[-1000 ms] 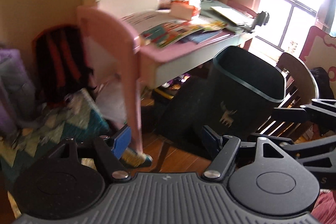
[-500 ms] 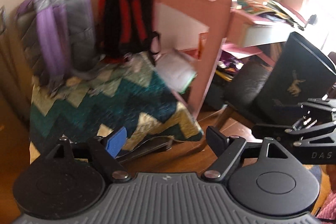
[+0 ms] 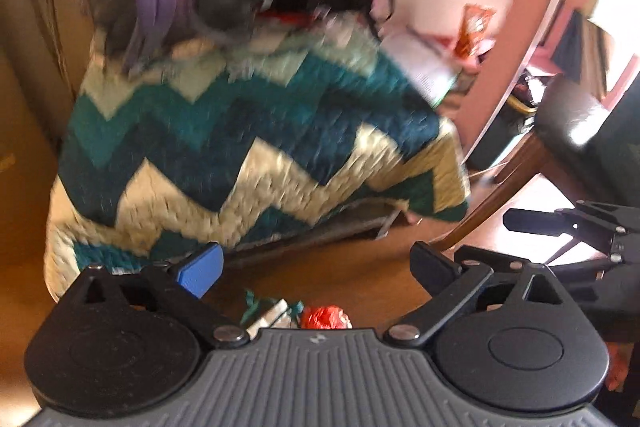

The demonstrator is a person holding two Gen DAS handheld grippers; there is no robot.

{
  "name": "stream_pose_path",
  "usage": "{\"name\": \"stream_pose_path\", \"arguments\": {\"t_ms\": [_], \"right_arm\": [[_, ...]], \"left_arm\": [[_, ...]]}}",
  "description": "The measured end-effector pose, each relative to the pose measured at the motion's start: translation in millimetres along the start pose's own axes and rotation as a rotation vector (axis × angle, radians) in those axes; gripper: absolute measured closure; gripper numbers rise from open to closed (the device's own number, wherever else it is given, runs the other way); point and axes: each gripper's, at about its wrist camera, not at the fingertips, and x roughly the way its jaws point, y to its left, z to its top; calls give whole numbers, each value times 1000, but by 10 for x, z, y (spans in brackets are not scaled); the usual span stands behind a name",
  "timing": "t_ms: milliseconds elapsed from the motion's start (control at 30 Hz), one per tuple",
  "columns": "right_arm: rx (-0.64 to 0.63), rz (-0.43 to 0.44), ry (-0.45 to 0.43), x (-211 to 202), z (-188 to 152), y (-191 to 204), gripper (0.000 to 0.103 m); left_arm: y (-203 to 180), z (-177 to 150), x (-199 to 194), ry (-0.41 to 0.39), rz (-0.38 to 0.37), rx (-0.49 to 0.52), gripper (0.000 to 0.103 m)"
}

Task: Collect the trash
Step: 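Move both tools back down toward the remaining trash pile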

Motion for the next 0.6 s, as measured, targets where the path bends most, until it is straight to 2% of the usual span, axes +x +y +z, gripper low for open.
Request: {"name": "stream_pose_path", "arguments": {"t_ms": [233,500,600], "right_arm": [[-29,-23,182,1063,-214,-41,36],[-70,3,374,2111,-611,-173,36],[-127,29,427,2440,-732,-144,36]], "left_arm": [[389,-268,927,103,79,-160,3],[640,-662,2034,298,162,-254,3],[805,-853,2456,394,166,-334,3]]}}
